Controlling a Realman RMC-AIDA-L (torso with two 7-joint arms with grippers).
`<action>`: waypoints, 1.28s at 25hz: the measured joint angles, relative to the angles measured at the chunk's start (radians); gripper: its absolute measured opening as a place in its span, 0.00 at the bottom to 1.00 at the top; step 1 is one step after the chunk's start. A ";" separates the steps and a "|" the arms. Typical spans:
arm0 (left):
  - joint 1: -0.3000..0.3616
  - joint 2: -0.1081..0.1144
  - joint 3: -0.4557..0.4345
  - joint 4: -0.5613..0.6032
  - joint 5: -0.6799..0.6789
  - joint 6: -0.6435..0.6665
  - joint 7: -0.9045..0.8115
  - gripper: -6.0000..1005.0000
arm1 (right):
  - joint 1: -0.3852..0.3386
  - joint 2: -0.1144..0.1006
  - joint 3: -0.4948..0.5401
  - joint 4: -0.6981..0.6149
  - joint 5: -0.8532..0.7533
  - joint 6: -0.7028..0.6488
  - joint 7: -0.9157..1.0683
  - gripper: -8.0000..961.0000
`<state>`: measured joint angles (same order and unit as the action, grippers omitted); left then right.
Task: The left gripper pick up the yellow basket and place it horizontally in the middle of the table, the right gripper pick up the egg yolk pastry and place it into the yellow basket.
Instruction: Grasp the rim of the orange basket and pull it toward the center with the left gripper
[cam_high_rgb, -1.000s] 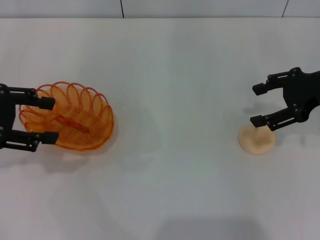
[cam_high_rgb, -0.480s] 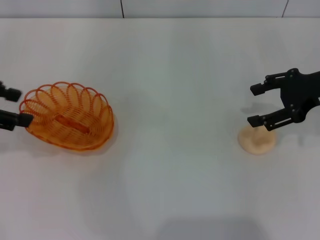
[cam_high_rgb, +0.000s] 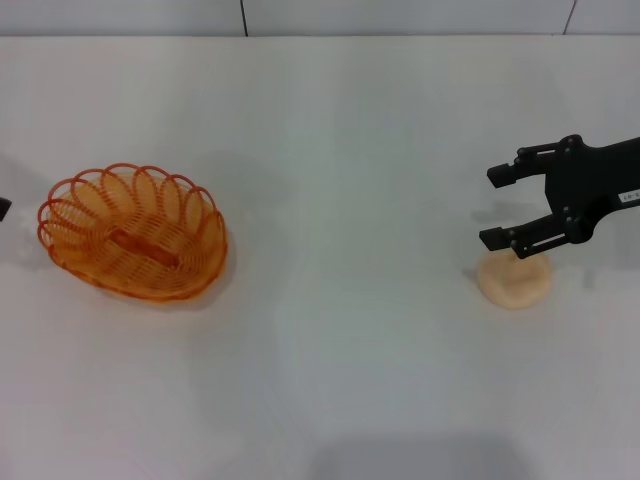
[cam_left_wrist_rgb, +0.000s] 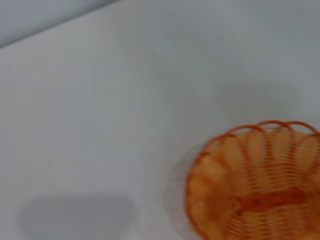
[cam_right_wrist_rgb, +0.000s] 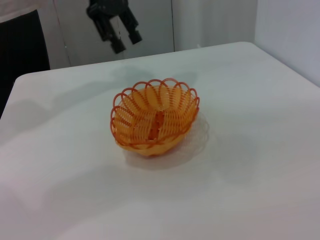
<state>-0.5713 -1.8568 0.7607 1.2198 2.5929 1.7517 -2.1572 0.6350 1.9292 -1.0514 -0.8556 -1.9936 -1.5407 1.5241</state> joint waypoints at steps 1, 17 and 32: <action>0.000 0.001 0.000 -0.008 0.003 -0.013 -0.001 0.72 | 0.000 0.001 -0.001 0.000 -0.001 0.000 0.000 0.87; -0.083 -0.001 -0.009 -0.323 0.068 -0.303 0.028 0.69 | 0.010 0.004 0.001 -0.011 -0.001 0.016 0.003 0.87; -0.091 -0.048 -0.003 -0.384 0.066 -0.373 0.053 0.66 | 0.014 0.018 -0.001 -0.009 -0.001 0.022 -0.001 0.87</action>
<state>-0.6621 -1.9046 0.7577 0.8359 2.6591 1.3789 -2.1044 0.6489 1.9468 -1.0526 -0.8644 -1.9948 -1.5185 1.5231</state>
